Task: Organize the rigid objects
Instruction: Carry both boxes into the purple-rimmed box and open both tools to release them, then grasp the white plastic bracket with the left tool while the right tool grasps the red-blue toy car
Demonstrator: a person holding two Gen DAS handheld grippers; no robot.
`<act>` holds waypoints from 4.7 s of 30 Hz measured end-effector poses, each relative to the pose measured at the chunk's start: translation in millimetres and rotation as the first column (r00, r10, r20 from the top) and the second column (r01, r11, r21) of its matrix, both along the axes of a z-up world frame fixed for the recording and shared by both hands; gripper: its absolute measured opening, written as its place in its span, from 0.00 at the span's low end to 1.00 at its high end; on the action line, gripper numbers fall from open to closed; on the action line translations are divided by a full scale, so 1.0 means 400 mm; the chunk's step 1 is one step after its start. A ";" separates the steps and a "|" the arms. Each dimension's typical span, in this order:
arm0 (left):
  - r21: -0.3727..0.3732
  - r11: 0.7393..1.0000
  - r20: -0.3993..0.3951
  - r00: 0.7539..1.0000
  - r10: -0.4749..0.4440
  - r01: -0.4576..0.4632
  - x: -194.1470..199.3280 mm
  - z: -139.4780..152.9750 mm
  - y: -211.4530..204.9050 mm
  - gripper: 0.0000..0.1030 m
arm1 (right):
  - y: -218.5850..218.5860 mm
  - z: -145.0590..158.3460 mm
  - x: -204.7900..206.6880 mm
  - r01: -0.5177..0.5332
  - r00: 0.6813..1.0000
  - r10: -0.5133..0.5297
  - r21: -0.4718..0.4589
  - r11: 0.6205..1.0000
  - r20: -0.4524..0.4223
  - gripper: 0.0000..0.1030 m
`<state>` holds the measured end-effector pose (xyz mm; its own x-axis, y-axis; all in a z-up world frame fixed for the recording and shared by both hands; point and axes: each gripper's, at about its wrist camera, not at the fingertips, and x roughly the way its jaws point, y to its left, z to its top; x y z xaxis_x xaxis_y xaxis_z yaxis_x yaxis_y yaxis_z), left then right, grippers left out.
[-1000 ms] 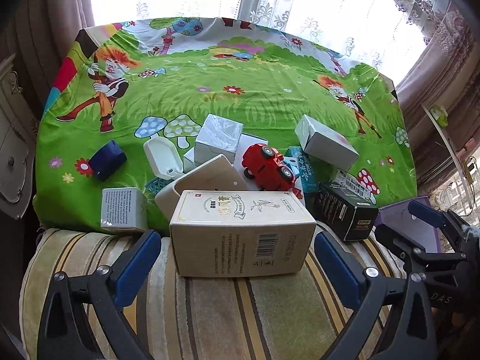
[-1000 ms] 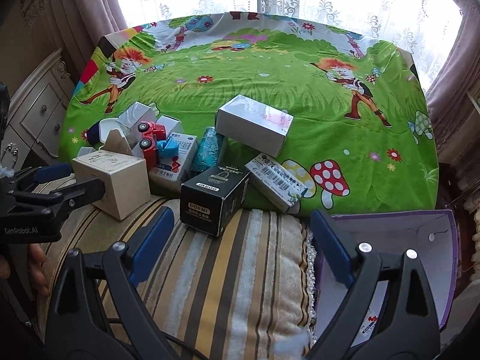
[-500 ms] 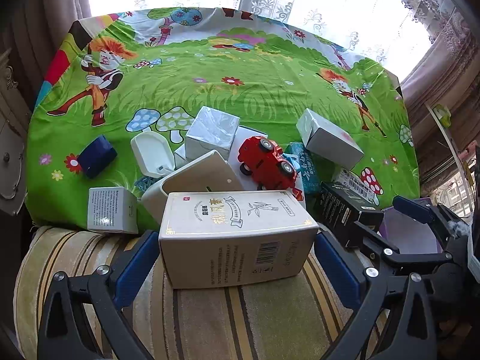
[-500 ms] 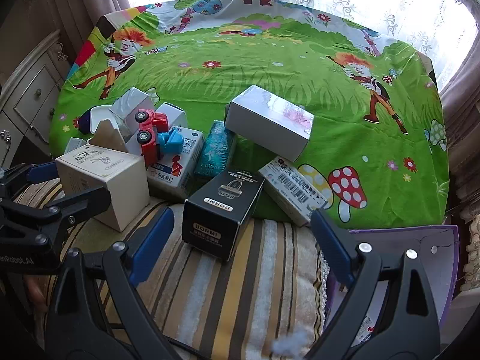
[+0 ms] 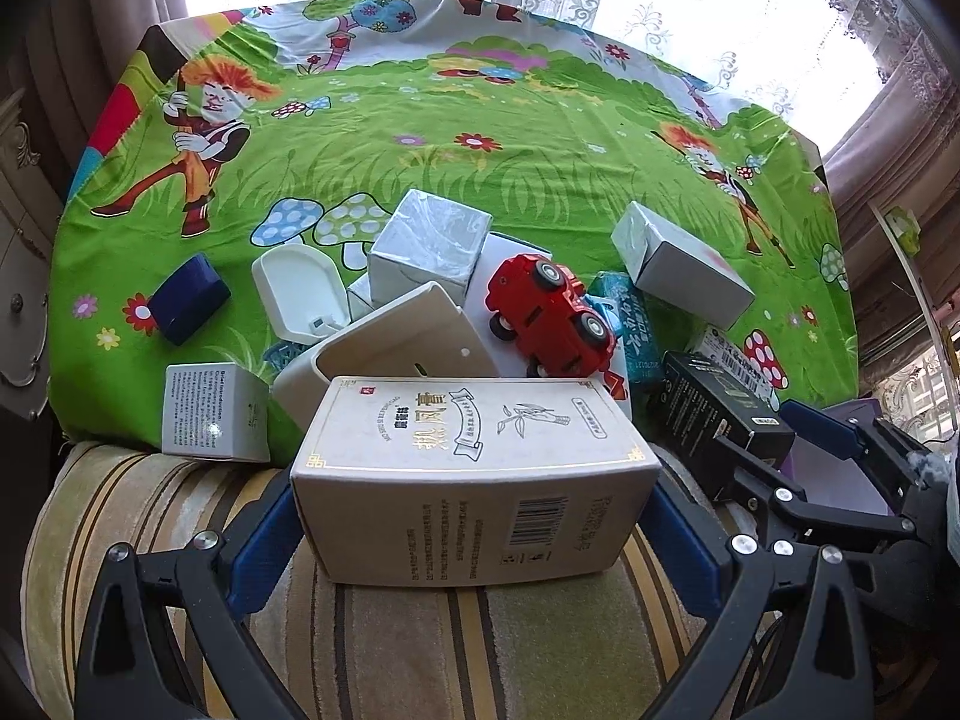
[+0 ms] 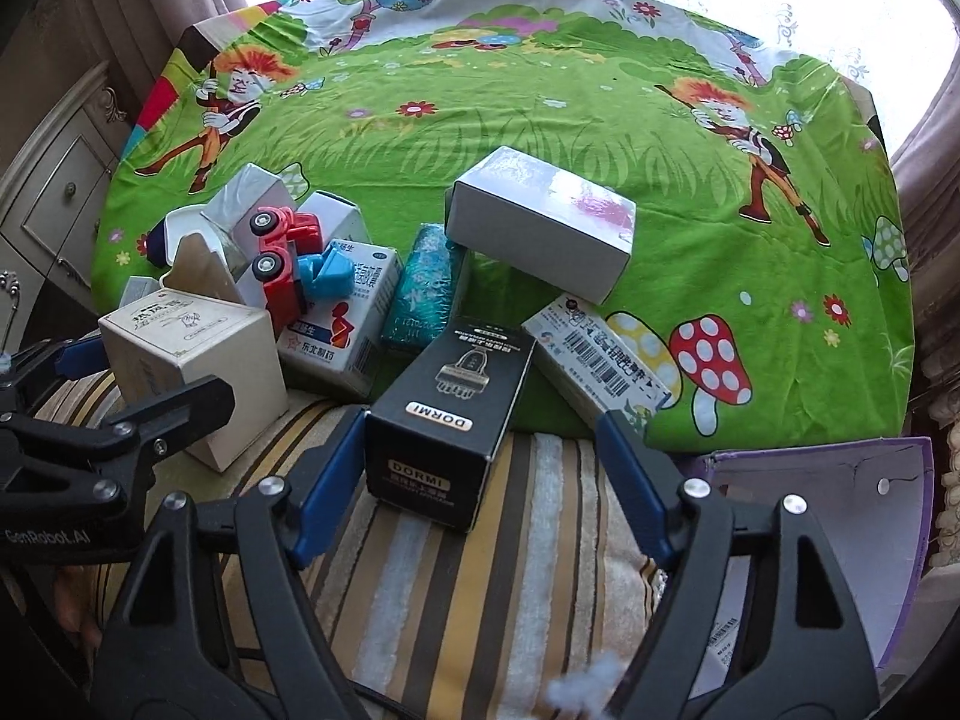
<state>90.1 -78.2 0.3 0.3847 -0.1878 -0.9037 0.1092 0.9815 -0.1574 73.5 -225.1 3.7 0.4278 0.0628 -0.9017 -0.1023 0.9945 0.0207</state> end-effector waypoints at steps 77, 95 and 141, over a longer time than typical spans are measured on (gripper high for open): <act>-0.118 0.707 0.144 0.717 -0.683 0.697 -0.362 0.126 -0.575 1.00 | -0.630 0.123 -0.487 0.569 0.808 -0.565 0.027 0.822 0.167 0.58; -0.190 0.790 0.163 0.812 -0.560 0.583 -0.288 0.140 -0.429 1.00 | -0.537 0.114 -0.427 0.466 0.865 -0.475 0.091 0.880 0.162 0.77; -0.427 0.869 -0.207 0.963 0.174 -0.249 0.053 -0.054 0.224 0.70 | 0.003 0.080 -0.014 -0.118 0.989 0.097 0.205 0.972 0.108 0.77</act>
